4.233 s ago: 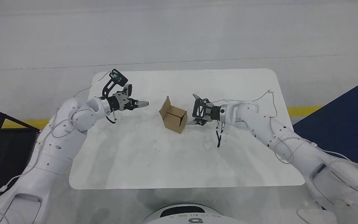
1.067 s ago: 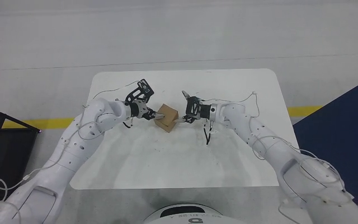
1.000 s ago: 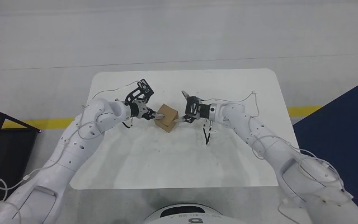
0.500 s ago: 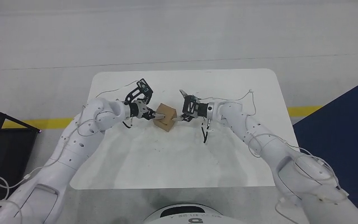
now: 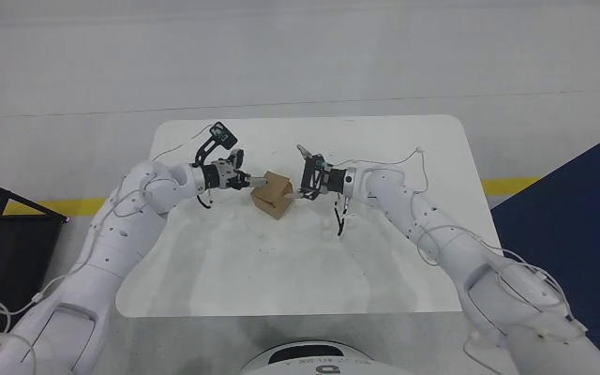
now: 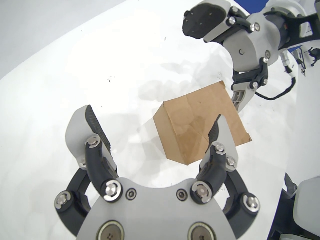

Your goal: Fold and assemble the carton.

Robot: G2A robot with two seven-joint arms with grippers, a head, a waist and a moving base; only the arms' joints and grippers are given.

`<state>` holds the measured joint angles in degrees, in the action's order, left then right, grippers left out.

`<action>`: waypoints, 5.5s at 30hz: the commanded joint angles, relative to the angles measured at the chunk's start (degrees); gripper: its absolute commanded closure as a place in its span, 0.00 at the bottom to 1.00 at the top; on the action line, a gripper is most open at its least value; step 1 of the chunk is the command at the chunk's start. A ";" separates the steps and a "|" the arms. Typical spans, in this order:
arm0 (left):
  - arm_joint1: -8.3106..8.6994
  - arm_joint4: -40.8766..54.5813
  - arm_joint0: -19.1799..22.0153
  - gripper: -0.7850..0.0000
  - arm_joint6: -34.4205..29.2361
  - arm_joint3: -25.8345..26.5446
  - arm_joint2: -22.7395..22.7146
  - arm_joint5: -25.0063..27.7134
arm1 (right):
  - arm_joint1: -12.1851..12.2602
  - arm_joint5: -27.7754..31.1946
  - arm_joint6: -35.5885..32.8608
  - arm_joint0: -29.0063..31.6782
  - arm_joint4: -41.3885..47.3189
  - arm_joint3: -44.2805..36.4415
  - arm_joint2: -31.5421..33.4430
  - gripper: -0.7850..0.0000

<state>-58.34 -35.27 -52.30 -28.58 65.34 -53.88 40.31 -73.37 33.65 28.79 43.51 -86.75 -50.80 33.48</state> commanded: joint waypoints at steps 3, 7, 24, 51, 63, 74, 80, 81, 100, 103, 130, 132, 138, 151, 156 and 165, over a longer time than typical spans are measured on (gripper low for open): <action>-0.36 3.47 0.07 0.00 -0.27 -2.56 0.06 0.51 | 0.07 -0.12 -1.28 0.38 -0.18 -1.32 0.71 0.00; -0.82 9.59 0.21 0.00 -1.70 -5.02 0.25 2.05 | 0.03 -0.16 -2.29 0.61 -0.48 -2.25 1.21 0.00; -2.60 30.79 3.37 0.00 -18.73 -14.01 2.92 3.36 | -0.63 -0.70 -3.75 1.25 -1.70 -3.30 2.52 0.00; -3.54 31.70 3.74 0.00 -20.54 -14.69 4.74 6.47 | -3.42 -1.06 -6.71 -0.39 -3.00 -0.35 1.86 0.00; -3.54 32.04 3.94 0.00 -21.70 -14.90 5.01 7.70 | -4.37 -2.16 -6.67 -0.48 -3.94 0.29 1.90 0.00; -3.52 29.50 4.32 0.00 -20.61 -15.11 5.16 6.82 | -4.52 -0.82 -6.23 -0.21 -4.85 0.94 2.53 0.00; -3.56 28.47 4.44 0.00 -20.07 -15.10 5.31 6.18 | -4.18 0.52 -6.85 0.08 -5.74 0.43 3.23 0.00; -3.57 28.39 4.47 0.00 -19.94 -15.17 5.31 6.05 | -4.11 0.81 -6.94 0.14 -5.89 0.25 3.36 0.00; -3.59 25.89 4.60 0.00 -18.39 -15.09 5.27 4.92 | -3.14 -2.04 -4.05 2.74 -1.50 -2.94 8.65 0.00; -3.58 25.49 4.56 0.00 -18.20 -15.11 5.26 4.78 | -3.76 -2.10 -5.09 2.05 -1.04 -2.07 8.03 0.00; -3.57 24.64 5.45 0.00 -18.37 -15.71 4.94 5.22 | -7.38 0.57 -11.80 -2.54 -1.58 3.93 4.73 0.00; -3.54 24.81 5.56 0.00 -18.13 -15.82 4.76 5.29 | -7.35 0.20 -10.90 -2.42 -1.63 3.93 5.02 0.00; -3.10 25.26 6.18 0.00 -17.83 -16.32 3.39 5.82 | -6.78 -0.74 -7.46 -1.71 -1.72 3.85 6.69 0.02; 1.02 28.30 5.50 0.00 -14.46 -16.59 -7.59 11.38 | -6.91 6.75 -10.07 -2.24 -2.08 2.66 6.23 0.94; 3.45 22.81 2.22 0.00 -13.82 -13.44 -12.24 13.53 | -7.76 10.32 -12.03 -3.57 -0.29 4.56 5.46 0.91; 6.21 8.75 -4.18 0.00 -11.90 -5.44 -16.84 14.94 | -8.84 10.40 -13.10 -4.71 2.28 7.78 5.43 0.98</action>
<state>-52.40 -22.98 -55.57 -41.45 58.41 -70.30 55.06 -82.12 44.06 15.76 38.87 -84.90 -43.57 38.81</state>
